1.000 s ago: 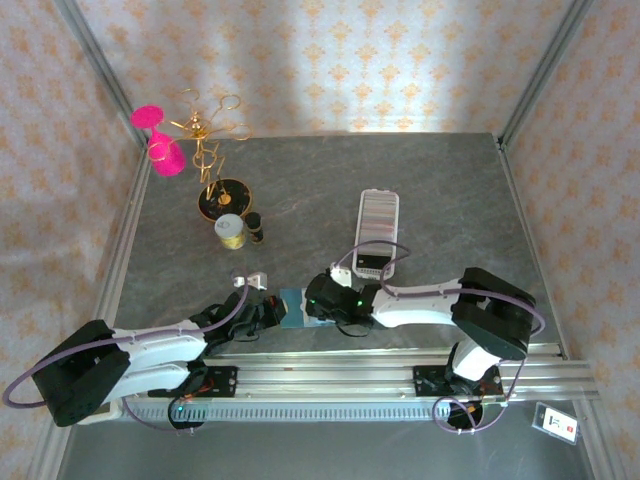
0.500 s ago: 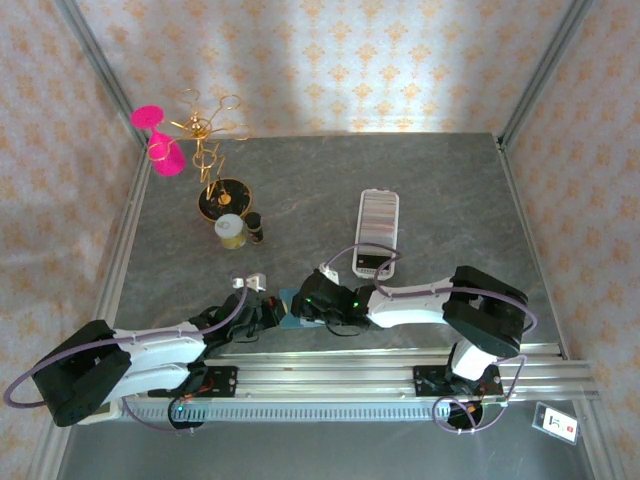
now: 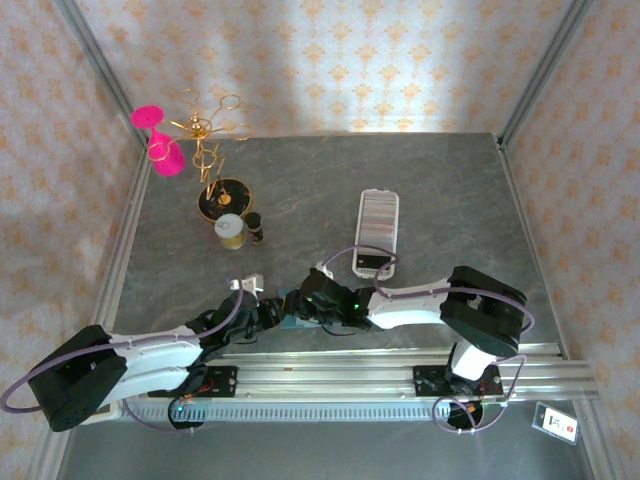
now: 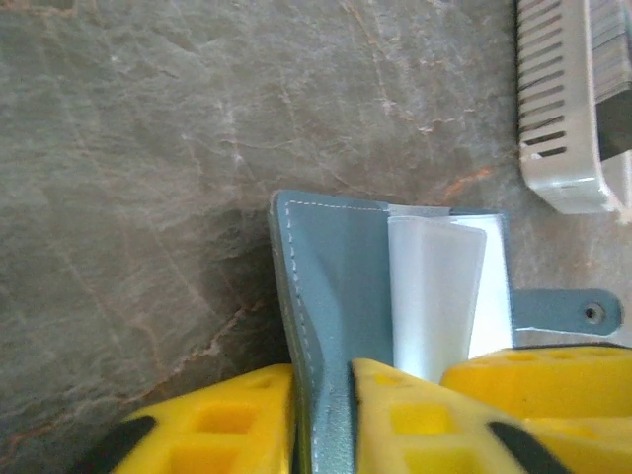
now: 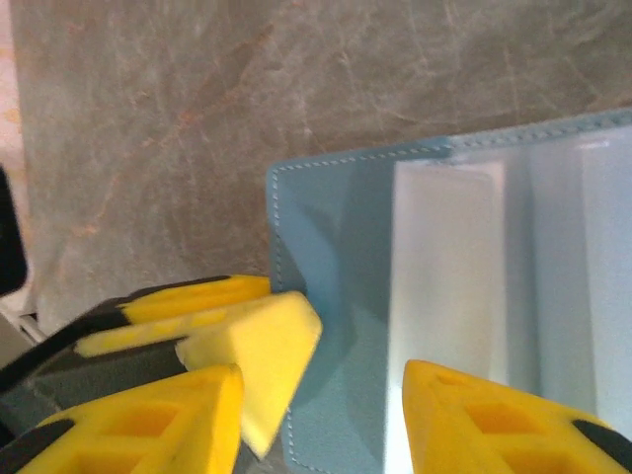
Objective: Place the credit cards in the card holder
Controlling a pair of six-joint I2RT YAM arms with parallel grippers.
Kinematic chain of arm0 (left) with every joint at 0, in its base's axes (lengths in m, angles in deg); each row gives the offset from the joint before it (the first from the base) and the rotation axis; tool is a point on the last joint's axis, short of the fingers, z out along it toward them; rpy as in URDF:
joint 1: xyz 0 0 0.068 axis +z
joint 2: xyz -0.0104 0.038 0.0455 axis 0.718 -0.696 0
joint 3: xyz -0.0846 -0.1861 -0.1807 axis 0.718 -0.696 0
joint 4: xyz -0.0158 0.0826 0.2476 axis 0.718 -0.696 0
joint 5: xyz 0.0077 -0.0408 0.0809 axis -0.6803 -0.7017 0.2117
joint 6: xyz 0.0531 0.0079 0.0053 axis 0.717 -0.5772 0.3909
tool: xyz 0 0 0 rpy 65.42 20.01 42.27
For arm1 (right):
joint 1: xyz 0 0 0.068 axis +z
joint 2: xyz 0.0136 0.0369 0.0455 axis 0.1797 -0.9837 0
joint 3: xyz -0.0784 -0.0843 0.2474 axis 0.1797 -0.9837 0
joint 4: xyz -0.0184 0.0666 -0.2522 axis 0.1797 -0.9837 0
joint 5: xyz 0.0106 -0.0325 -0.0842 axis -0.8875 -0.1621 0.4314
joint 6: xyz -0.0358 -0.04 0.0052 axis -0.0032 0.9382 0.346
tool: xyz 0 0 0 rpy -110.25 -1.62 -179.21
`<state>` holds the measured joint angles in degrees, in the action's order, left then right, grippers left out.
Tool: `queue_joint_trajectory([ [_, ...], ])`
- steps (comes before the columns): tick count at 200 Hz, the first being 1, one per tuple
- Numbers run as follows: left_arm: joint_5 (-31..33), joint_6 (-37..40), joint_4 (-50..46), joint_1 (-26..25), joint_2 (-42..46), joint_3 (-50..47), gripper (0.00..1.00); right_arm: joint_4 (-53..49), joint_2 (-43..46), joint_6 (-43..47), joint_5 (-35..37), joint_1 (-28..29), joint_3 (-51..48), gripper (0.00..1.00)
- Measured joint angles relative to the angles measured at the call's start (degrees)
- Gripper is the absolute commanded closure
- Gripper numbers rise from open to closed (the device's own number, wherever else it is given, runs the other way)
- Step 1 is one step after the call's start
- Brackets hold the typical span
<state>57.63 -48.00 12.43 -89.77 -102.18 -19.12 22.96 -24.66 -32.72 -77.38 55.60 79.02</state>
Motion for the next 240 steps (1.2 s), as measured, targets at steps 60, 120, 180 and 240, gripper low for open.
queue_joint_trajectory([
  [60,2.2,-0.3,-5.0,0.1,6.5,-0.8,0.65,2.0,1.0,-1.3,0.2,0.0,-0.7,0.53],
  [120,2.4,0.9,-9.7,0.0,10.3,-1.5,0.76,3.3,-1.6,-1.7,0.0,0.1,-0.7,0.53],
  [180,5.3,0.4,-15.3,0.0,14.7,-1.6,0.82,7.1,-1.6,-1.7,0.0,0.1,-0.7,0.51],
  [240,6.8,-2.2,-17.2,0.0,19.1,-2.0,0.86,10.2,-4.9,-1.6,-0.1,0.1,3.1,0.51],
])
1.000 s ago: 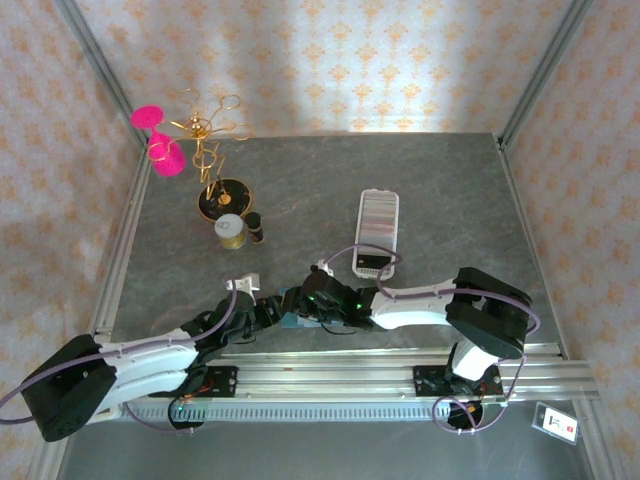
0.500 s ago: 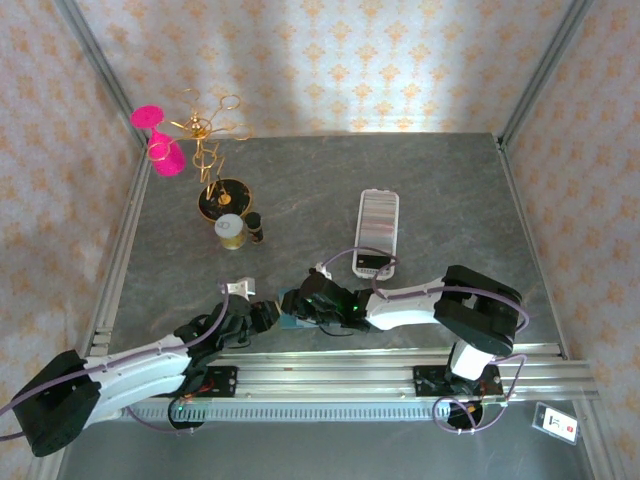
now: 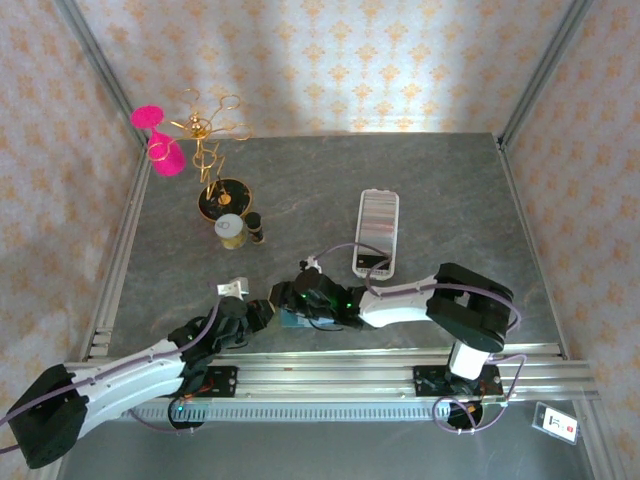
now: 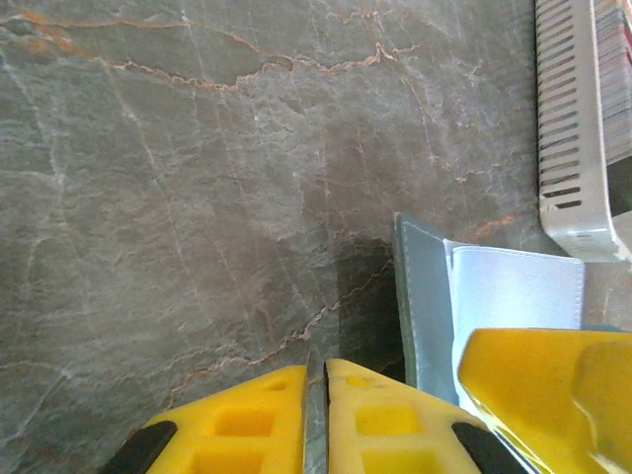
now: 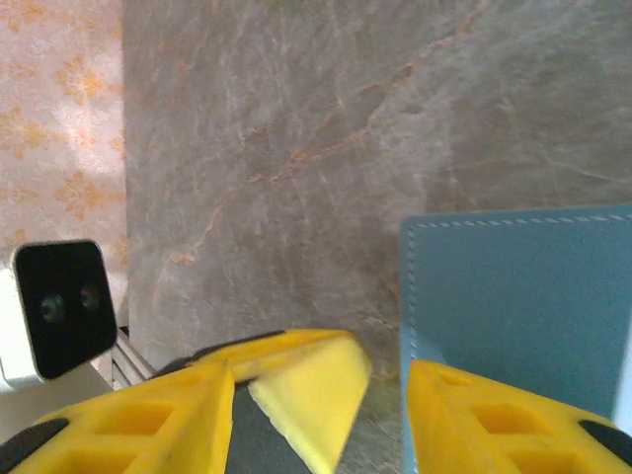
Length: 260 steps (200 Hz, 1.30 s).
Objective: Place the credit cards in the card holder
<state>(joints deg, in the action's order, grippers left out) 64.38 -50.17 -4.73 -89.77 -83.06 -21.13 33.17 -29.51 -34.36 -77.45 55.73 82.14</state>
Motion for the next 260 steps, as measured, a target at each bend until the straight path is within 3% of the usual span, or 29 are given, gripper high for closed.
queue_joint_trajectory([
  [96,3.0,-1.9,-8.5,0.0,11.0,0.1,0.75,-2.5,-4.8,7.1,-0.5,-0.6,14.6,0.47],
  [122,3.2,-1.2,-12.0,0.0,11.1,2.3,0.7,-7.8,-0.7,11.9,0.9,-3.6,14.2,0.42],
  [145,2.9,0.5,-14.0,0.0,8.4,6.6,0.68,-12.4,8.5,17.9,3.1,-8.8,11.5,0.4],
  [160,2.4,1.9,-14.1,0.0,6.1,9.7,0.69,-14.3,16.9,23.1,4.7,-13.1,9.3,0.38],
  [174,1.4,3.5,-14.0,0.0,3.3,13.1,0.74,-15.3,23.7,28.9,7.6,-15.3,7.8,0.3],
  [200,-1.0,5.9,-12.3,0.0,-1.5,17.0,0.8,-16.0,33.7,42.3,11.8,-15.2,5.4,0.25],
  [260,-8.2,8.9,-6.3,0.0,-11.7,17.4,0.86,-25.1,38.1,75.1,15.5,-15.0,3.1,0.22],
])
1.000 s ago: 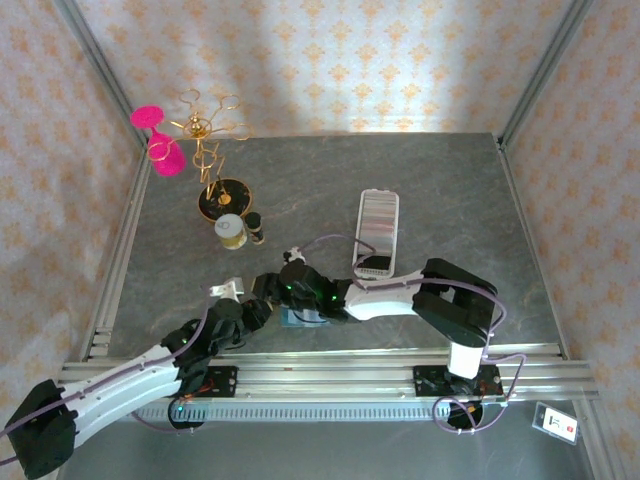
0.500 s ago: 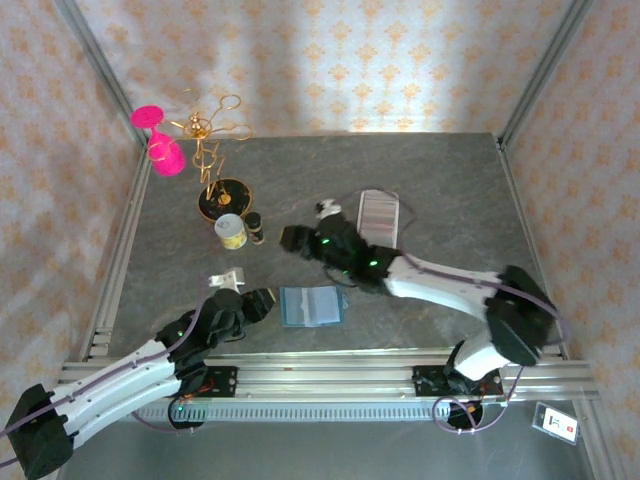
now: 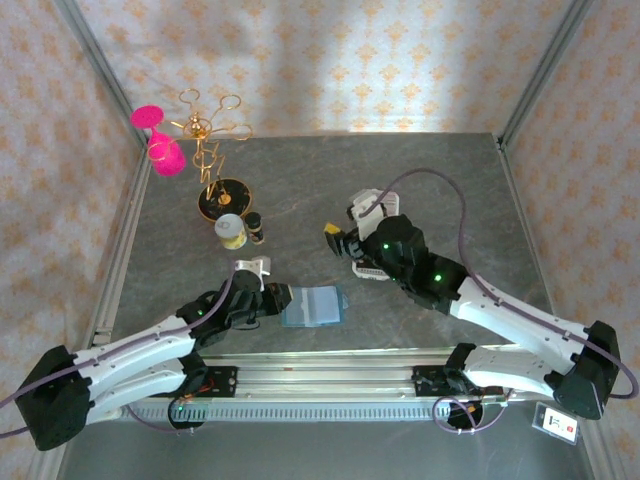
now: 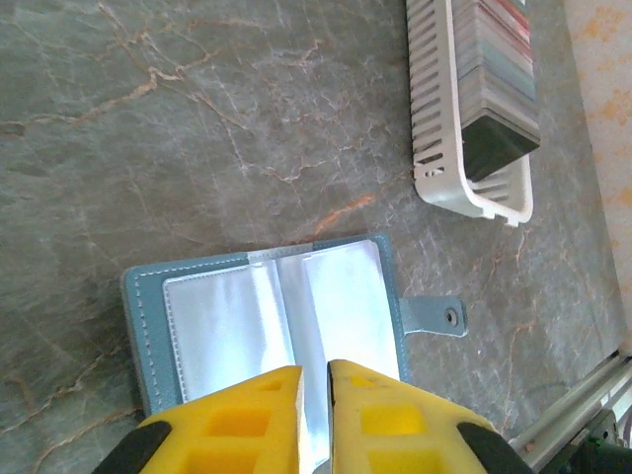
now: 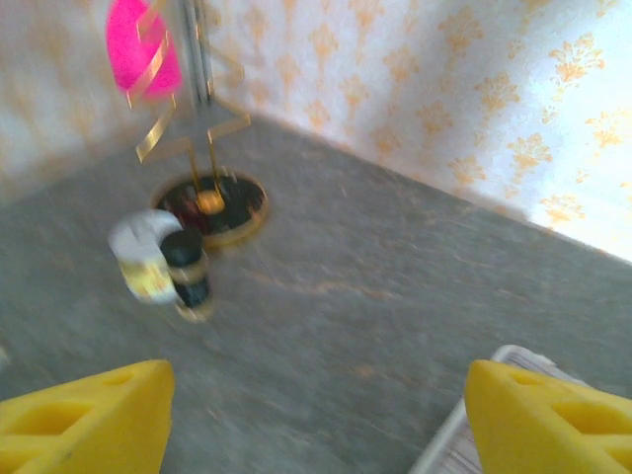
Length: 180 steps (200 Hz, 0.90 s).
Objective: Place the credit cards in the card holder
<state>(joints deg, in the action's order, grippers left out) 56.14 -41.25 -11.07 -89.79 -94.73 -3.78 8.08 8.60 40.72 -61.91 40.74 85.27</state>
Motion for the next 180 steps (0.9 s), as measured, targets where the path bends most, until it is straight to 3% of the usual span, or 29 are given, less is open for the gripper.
queue_joint_trajectory([
  [37,-2.1,0.8,2.0,0.0,-4.3,0.0,0.88,-6.4,2.2,17.6,-1.6,-2.3,-5.7,0.25],
  [83,-2.9,1.0,3.8,0.0,-5.7,-0.5,0.89,-12.2,4.9,32.3,-5.9,-8.7,-7.2,0.28],
  [115,-2.8,1.3,4.5,0.0,-5.7,-2.1,0.89,-14.0,5.3,39.2,-8.2,-13.2,-8.5,0.3],
  [180,-2.8,1.2,7.1,0.0,-6.3,-5.0,0.9,-14.4,3.3,49.7,-7.3,-16.9,-9.0,0.3],
])
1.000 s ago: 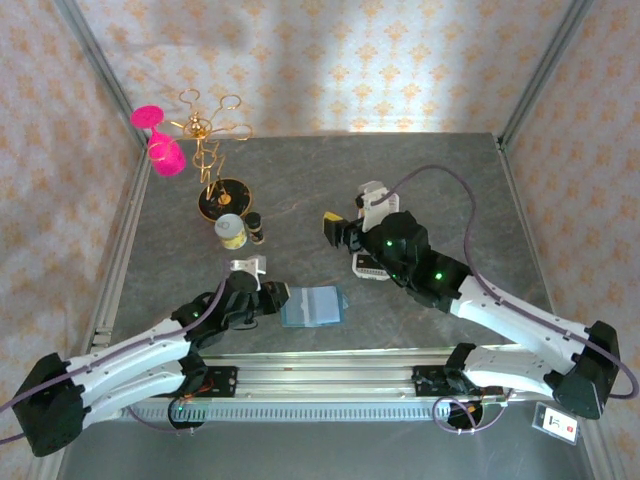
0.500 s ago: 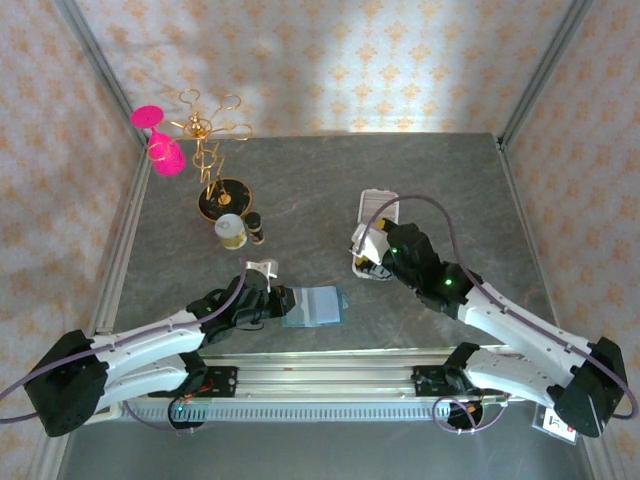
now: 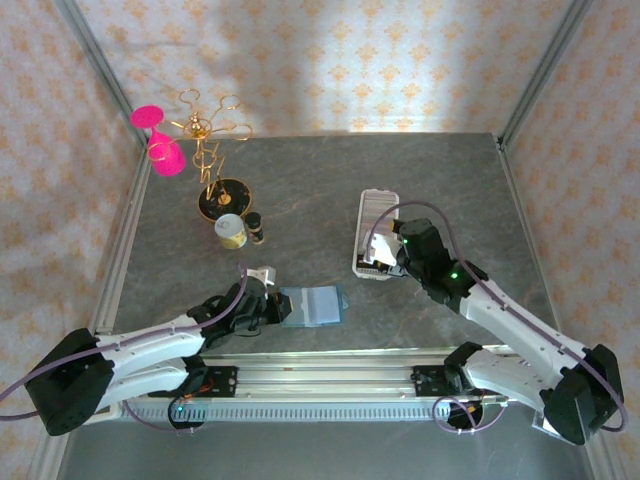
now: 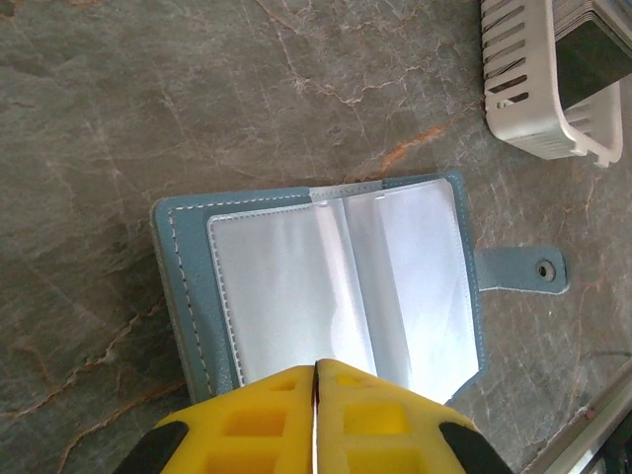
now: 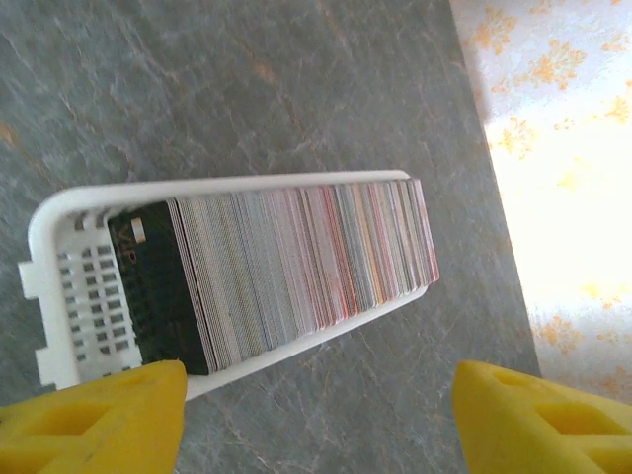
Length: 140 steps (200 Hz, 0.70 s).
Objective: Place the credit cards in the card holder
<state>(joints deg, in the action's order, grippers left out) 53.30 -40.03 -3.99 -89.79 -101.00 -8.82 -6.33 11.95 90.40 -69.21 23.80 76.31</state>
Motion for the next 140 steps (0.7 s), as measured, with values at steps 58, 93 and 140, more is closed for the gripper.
queue_joint_trajectory([
  [58,0.0,-0.8,2.9,0.0,-1.3,-2.5,0.91,-0.4,-7.6,3.9,-0.2,-0.6,0.9,0.23],
  [93,0.0,-0.9,3.4,0.0,-1.5,-3.3,0.91,-0.4,-12.0,4.0,-2.5,-0.6,2.9,0.23],
  [140,0.0,-0.9,4.2,0.0,-2.5,-3.3,0.92,-0.3,-16.4,4.4,-4.2,-0.6,4.2,0.24],
])
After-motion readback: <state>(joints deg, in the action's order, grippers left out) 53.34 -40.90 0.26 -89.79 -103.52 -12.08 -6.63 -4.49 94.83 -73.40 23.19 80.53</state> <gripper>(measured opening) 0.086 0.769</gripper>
